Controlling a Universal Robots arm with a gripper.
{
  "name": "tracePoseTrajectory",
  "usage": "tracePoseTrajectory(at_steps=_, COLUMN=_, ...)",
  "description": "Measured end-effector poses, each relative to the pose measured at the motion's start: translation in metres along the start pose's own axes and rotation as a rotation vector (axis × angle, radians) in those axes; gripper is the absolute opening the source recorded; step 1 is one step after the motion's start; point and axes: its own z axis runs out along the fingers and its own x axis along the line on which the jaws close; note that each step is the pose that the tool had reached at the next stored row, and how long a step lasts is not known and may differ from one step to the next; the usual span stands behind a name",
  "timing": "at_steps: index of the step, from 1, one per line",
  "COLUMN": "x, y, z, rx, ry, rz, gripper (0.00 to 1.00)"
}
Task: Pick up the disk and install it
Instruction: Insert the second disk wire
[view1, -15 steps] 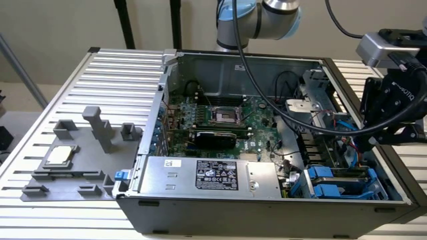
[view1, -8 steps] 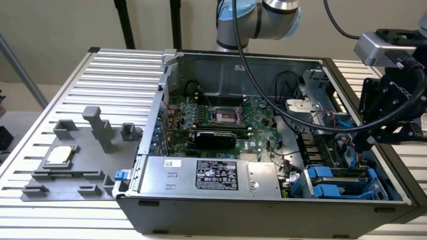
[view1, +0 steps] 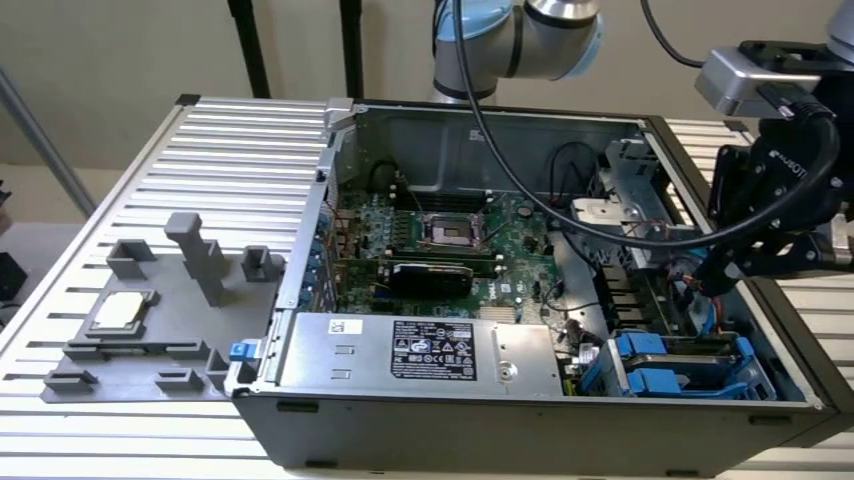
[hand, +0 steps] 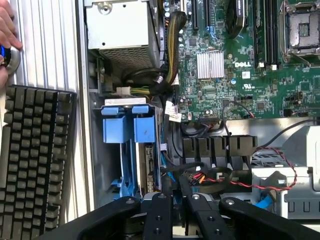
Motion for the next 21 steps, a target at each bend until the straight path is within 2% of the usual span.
tracePoseTrajectory(at_steps=3, x=0.000, y=0.0074, z=0.0002, rx=0.0044, ry=-0.0006, rz=0.000, gripper=0.17)
tracePoseTrajectory(at_steps=5, x=0.001, y=0.0131, z=0.0005, rx=0.0122, ry=-0.0016, rz=0.000, gripper=0.17)
tracePoseTrajectory(at_steps=10, x=0.004, y=0.0257, z=0.0045, rx=0.0451, ry=-0.0065, rz=0.002, gripper=0.17)
tracePoseTrajectory(at_steps=16, x=0.016, y=0.0298, z=0.0087, rx=0.0888, ry=-0.0148, rz=0.004, gripper=0.17)
tracePoseTrajectory(at_steps=19, x=0.023, y=0.0302, z=0.0115, rx=0.1035, ry=-0.0173, rz=0.005, gripper=0.17)
tracePoseTrajectory(at_steps=21, x=0.025, y=0.0310, z=0.0140, rx=0.1109, ry=-0.0185, rz=0.005, gripper=0.17)
